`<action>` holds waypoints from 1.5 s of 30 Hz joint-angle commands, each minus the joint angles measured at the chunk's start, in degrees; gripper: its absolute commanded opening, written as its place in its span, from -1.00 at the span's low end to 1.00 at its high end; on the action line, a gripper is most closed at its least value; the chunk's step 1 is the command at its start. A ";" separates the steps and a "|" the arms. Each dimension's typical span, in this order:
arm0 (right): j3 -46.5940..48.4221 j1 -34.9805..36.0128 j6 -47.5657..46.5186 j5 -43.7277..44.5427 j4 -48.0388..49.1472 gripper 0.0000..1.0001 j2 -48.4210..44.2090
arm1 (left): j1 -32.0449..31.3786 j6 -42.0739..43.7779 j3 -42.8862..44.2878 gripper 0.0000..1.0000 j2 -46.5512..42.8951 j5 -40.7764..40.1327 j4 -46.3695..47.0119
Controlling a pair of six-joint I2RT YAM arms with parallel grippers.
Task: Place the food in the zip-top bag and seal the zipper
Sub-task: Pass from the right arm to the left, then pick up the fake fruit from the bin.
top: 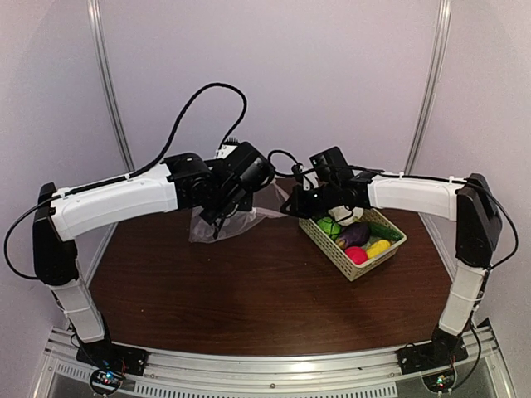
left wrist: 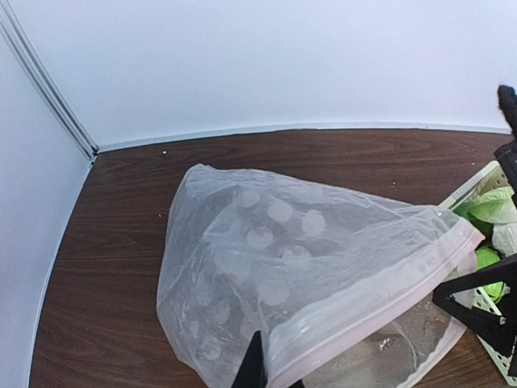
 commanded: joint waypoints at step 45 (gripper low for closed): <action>-4.78 -19.10 -66.84 2.57 -41.72 0.18 -9.79 | 5.66 49.91 -10.70 -1.00 -8.40 13.10 12.10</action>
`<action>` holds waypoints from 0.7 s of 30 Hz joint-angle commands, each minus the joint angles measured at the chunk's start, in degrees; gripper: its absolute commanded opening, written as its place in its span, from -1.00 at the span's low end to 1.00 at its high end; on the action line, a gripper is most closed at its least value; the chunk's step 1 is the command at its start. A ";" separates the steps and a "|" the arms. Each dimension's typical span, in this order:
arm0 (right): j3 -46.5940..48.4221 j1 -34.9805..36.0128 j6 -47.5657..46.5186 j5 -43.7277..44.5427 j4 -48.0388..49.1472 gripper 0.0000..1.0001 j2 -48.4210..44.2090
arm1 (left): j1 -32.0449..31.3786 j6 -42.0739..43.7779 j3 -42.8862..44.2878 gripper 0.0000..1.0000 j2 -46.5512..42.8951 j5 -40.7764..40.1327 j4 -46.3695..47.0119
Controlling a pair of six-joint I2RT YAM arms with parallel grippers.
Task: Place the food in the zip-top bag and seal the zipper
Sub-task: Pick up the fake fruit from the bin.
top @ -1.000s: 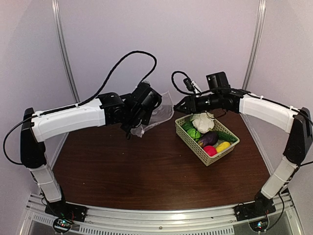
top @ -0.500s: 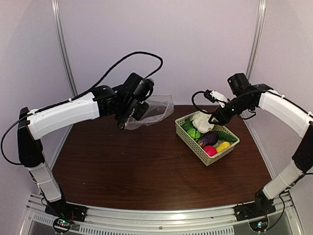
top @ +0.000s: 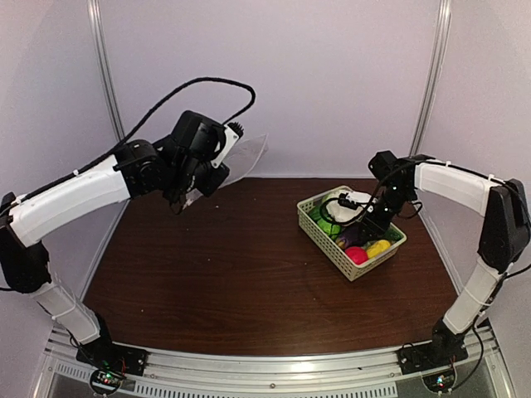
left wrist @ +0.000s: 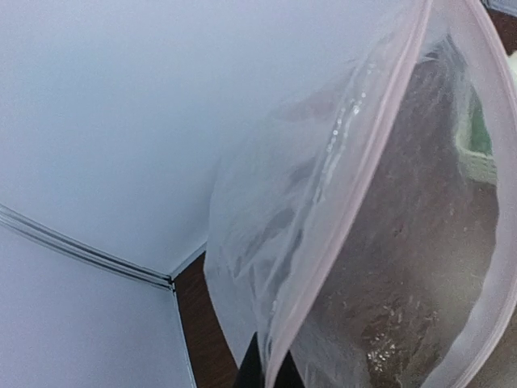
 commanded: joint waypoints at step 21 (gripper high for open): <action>-6.38 -0.07 12.42 -7.36 3.12 0.71 7.84 | 4.09 -14.97 -16.24 -1.00 4.50 28.75 15.73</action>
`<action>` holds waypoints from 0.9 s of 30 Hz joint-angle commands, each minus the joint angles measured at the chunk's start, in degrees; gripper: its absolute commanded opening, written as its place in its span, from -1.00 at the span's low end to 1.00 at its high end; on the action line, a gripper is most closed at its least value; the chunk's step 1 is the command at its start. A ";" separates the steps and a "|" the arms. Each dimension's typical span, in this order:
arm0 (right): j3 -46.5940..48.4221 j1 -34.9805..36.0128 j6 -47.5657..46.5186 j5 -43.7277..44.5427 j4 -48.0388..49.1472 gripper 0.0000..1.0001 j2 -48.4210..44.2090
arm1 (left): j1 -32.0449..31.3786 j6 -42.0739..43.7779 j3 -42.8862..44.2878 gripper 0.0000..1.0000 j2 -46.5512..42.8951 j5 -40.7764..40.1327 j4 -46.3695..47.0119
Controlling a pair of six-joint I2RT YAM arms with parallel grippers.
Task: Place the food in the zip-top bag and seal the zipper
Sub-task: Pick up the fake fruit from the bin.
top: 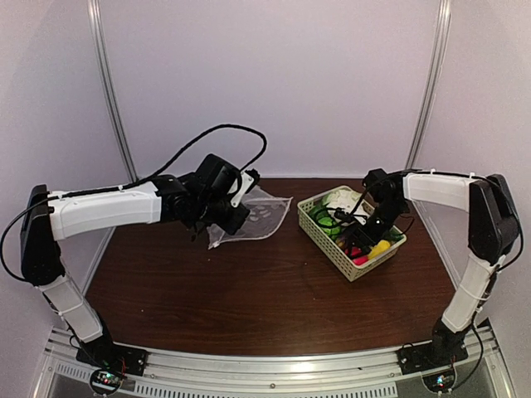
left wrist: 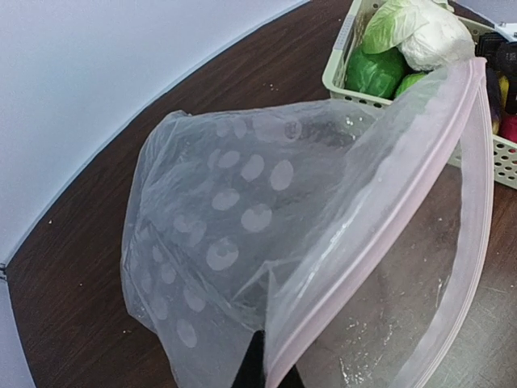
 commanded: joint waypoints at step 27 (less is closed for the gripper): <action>2.43 -0.02 -3.52 -0.82 -7.00 0.34 -13.81 | 1.44 -3.07 -1.64 -1.00 -2.63 2.42 4.32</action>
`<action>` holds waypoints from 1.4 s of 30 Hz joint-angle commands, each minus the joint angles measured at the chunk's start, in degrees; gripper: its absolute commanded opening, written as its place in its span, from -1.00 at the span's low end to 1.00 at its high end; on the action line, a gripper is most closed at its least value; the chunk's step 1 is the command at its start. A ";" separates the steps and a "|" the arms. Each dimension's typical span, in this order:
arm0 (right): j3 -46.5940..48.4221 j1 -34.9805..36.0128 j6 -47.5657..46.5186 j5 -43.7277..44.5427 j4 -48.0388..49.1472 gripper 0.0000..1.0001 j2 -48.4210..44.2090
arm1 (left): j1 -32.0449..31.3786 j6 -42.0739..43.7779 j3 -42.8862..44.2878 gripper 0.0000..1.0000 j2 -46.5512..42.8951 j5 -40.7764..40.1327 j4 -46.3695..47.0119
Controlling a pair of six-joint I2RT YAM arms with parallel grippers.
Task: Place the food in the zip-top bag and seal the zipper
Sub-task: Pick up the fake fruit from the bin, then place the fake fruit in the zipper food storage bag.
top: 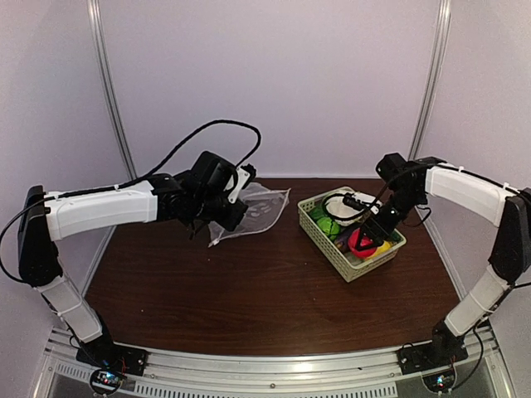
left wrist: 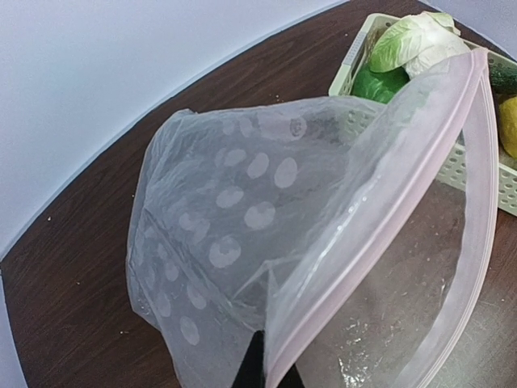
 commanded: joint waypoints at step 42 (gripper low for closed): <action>34.15 22.50 10.99 1.18 17.51 0.36 12.36 | 7.57 -14.23 -4.97 -1.00 -7.43 34.78 15.56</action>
